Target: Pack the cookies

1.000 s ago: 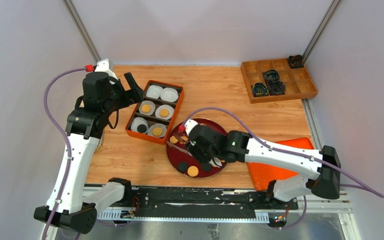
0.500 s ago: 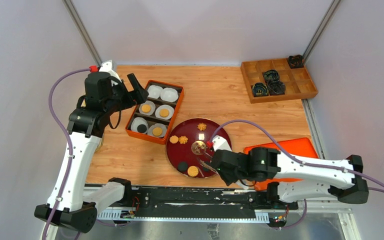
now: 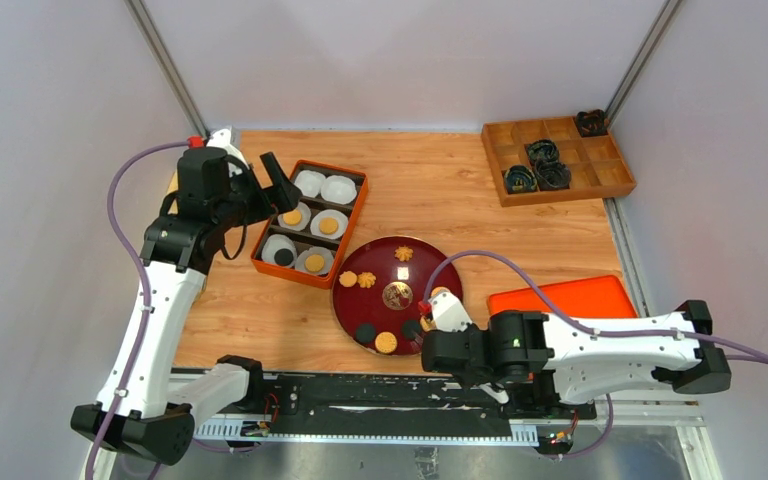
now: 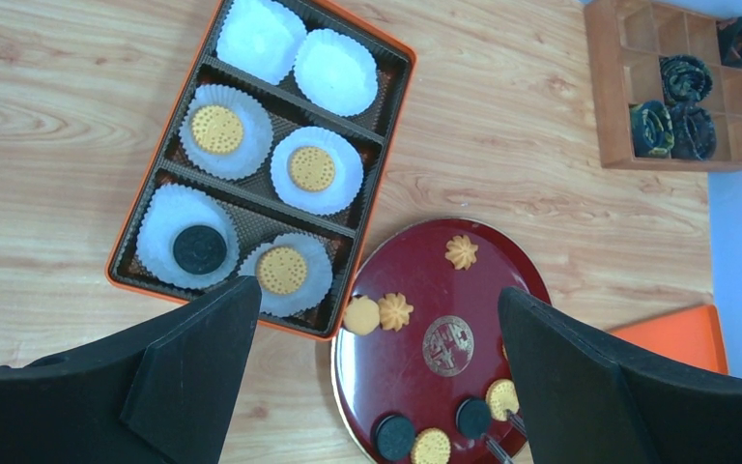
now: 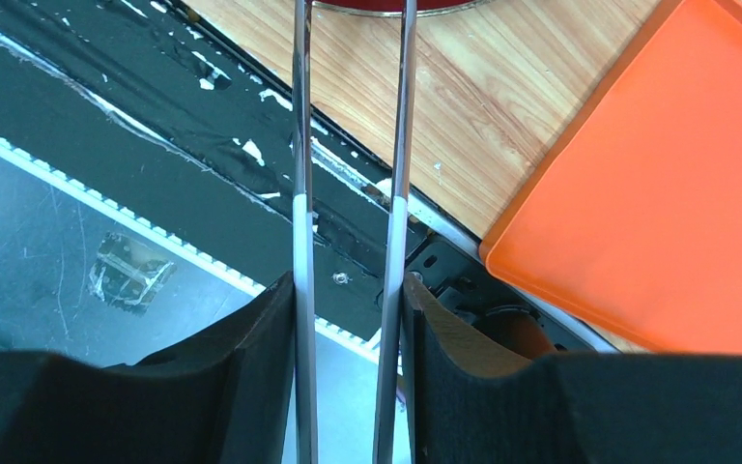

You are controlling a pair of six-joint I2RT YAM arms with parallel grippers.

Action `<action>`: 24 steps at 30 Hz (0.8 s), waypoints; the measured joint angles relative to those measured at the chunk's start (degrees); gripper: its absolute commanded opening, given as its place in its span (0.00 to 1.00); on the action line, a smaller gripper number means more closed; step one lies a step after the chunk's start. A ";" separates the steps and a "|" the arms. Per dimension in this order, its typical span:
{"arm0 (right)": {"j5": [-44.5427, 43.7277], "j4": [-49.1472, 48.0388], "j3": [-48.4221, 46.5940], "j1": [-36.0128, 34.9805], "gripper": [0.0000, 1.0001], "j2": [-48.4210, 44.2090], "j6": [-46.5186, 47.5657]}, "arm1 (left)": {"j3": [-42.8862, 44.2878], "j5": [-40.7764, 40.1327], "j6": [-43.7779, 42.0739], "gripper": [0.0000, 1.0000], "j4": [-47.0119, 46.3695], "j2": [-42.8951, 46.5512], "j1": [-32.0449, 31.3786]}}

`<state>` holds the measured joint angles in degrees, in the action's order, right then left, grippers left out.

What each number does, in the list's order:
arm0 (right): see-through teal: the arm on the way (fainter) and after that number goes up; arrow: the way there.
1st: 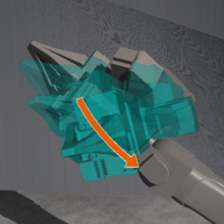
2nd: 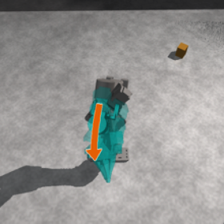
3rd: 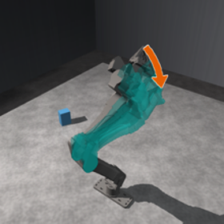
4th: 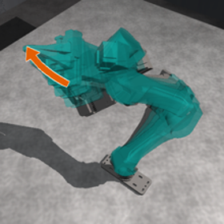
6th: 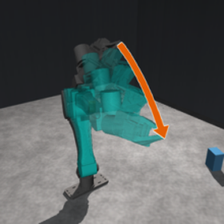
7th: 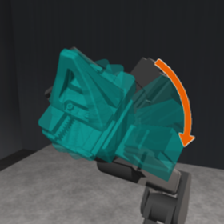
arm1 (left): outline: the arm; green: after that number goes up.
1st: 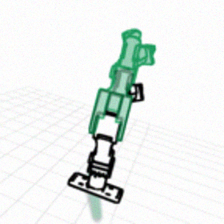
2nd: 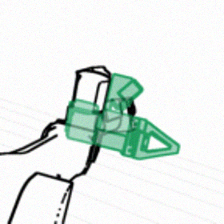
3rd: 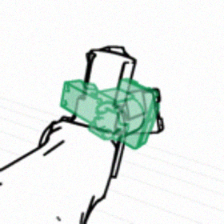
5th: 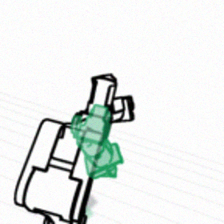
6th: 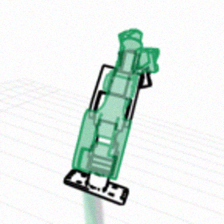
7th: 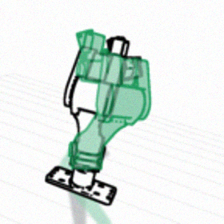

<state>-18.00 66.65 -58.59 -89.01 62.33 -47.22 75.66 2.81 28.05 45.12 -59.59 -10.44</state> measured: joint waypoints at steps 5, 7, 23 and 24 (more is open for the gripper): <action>-1.33 -0.33 -0.09 0.00 0.40 2.80 -0.09 | -0.37 0.02 -0.04 1.00 -0.02 0.00 -0.09; -1.88 -0.79 -0.28 0.00 0.40 4.09 0.31 | -0.37 0.00 -0.07 1.00 -0.04 0.00 -0.13; -0.07 -13.07 -1.25 9.77 0.44 9.31 8.48 | -1.33 -0.42 -0.42 1.00 -0.48 0.00 -0.15; 0.09 -13.60 -1.25 10.29 0.45 9.31 8.83 | -1.33 -0.42 -0.44 1.00 -0.48 0.00 -0.15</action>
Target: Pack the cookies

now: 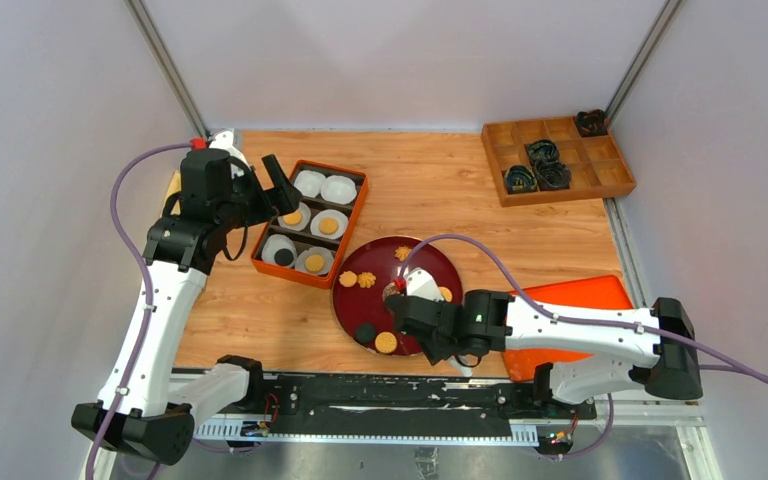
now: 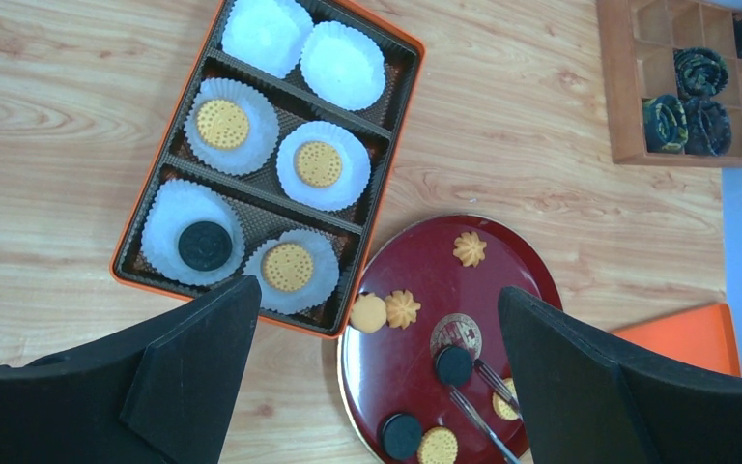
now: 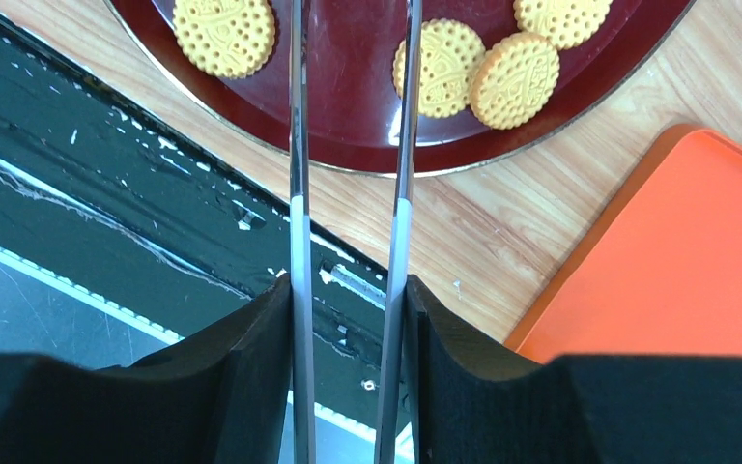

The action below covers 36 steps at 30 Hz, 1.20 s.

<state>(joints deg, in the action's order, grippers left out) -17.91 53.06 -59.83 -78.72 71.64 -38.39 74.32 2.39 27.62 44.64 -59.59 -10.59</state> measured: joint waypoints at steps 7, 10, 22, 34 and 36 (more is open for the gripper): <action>0.48 -2.16 0.00 1.49 0.50 1.60 1.20 | 0.00 0.02 0.02 1.00 0.00 0.00 0.00; 0.81 -2.82 0.00 1.75 0.50 2.56 1.49 | 0.00 0.04 0.02 1.00 0.00 0.00 0.00; 2.49 -4.55 0.00 3.96 0.18 3.82 1.11 | -0.13 0.28 0.00 1.00 -0.83 0.02 0.00; 1.16 -4.66 -7.39 4.94 0.01 3.76 2.95 | -0.15 1.03 0.00 1.00 -0.98 0.02 0.00; 0.68 -4.63 -9.07 5.38 0.01 4.07 3.87 | -0.15 0.98 0.02 1.00 -0.98 0.02 0.00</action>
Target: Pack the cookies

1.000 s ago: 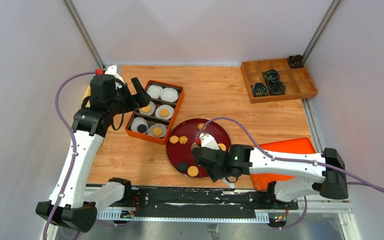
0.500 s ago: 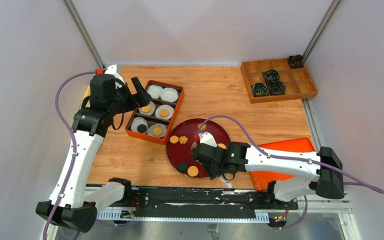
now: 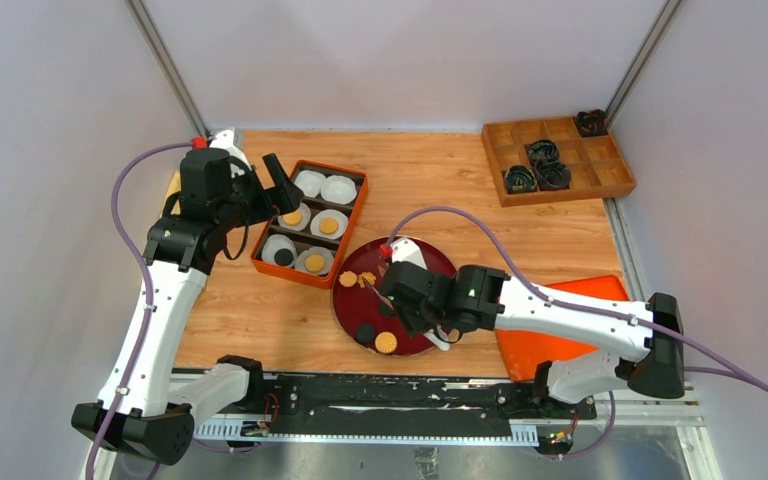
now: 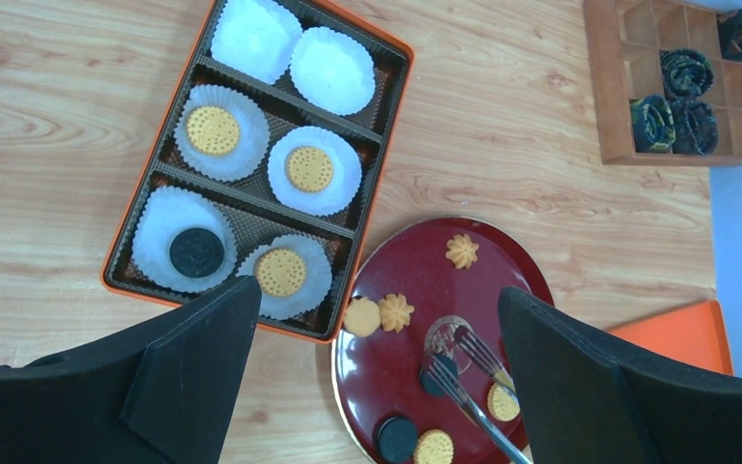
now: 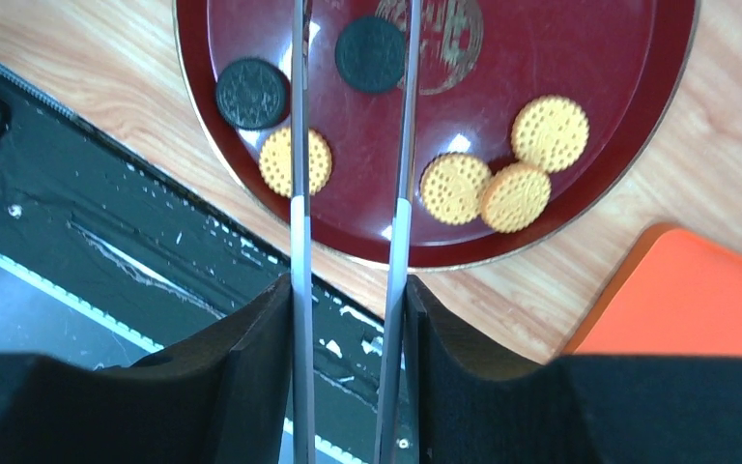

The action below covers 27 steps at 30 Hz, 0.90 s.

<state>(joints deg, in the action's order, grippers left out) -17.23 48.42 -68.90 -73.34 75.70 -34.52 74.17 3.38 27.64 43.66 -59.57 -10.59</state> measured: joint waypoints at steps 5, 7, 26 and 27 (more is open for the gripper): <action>-0.61 -0.24 -4.17 3.23 0.12 2.67 2.93 | 0.02 -0.15 0.00 1.00 -0.04 -0.07 0.00; -0.66 -0.39 -4.44 4.09 0.12 2.95 3.54 | 0.02 -0.13 -0.02 1.00 -0.04 -0.26 0.00; 7.80 0.50 8.31 2.43 0.31 -5.49 -0.83 | 0.02 0.13 0.00 1.00 -0.09 -0.66 0.00; 8.09 0.48 8.59 2.08 0.32 -5.49 -1.07 | 0.02 0.20 0.02 1.00 -0.09 -0.63 0.00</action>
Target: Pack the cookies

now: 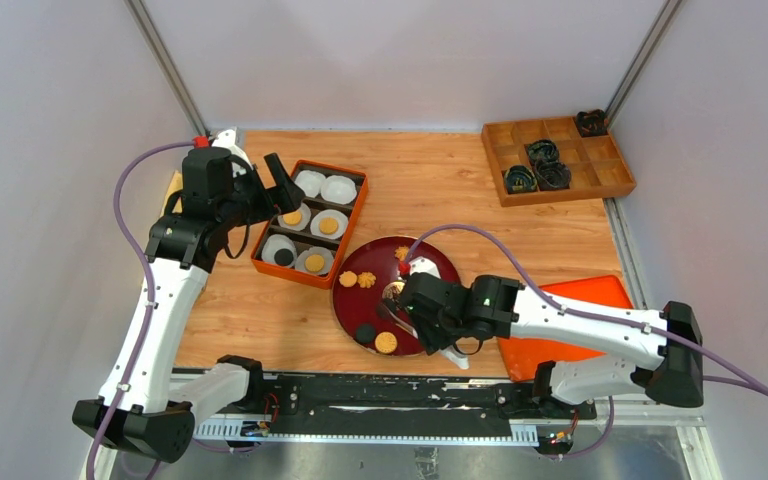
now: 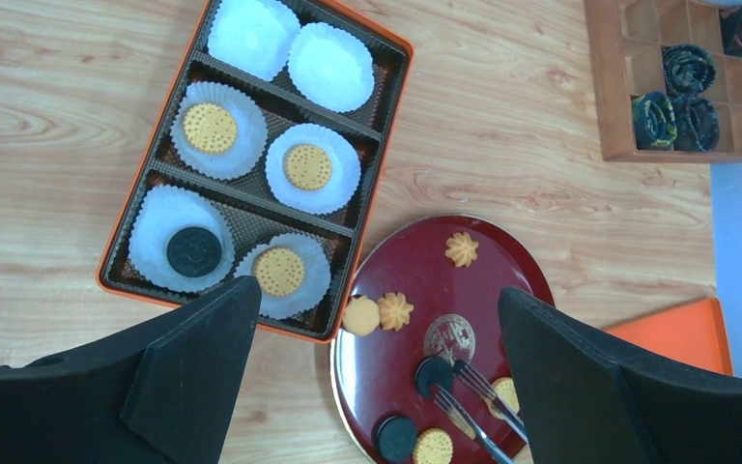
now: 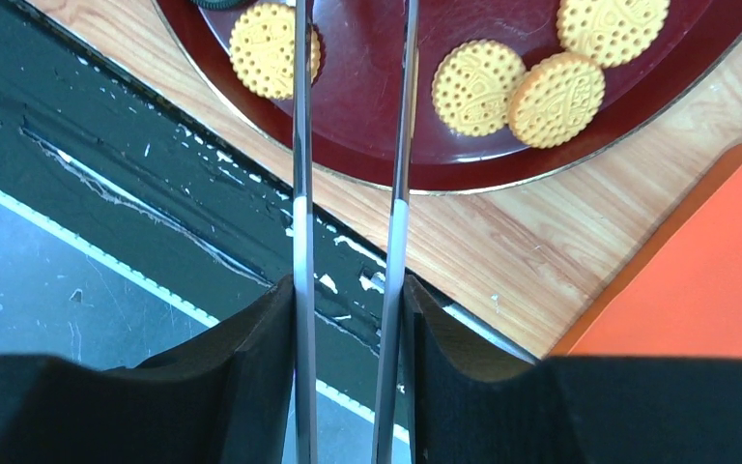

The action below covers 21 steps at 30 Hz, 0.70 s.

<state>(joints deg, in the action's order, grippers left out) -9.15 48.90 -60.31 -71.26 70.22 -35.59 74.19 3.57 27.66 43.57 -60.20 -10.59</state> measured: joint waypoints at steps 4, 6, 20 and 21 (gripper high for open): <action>0.55 0.09 0.50 -1.05 0.34 0.48 -0.61 | 0.00 0.33 0.00 1.00 -0.02 -0.02 0.00; 0.66 0.17 0.48 -1.38 0.38 1.42 -0.76 | 0.00 0.35 0.00 1.00 -0.02 -0.02 0.00; 0.52 3.32 -1.01 -4.63 0.41 2.10 -1.99 | 0.00 1.25 0.02 1.00 -0.07 0.02 0.00; 0.48 3.89 -1.01 -4.76 0.41 1.70 -2.16 | 0.00 1.33 0.04 1.00 -0.07 0.04 0.00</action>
<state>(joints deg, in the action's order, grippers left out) -8.67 52.80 -61.32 -76.03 71.92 -37.76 74.19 4.91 27.70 43.51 -60.16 -10.59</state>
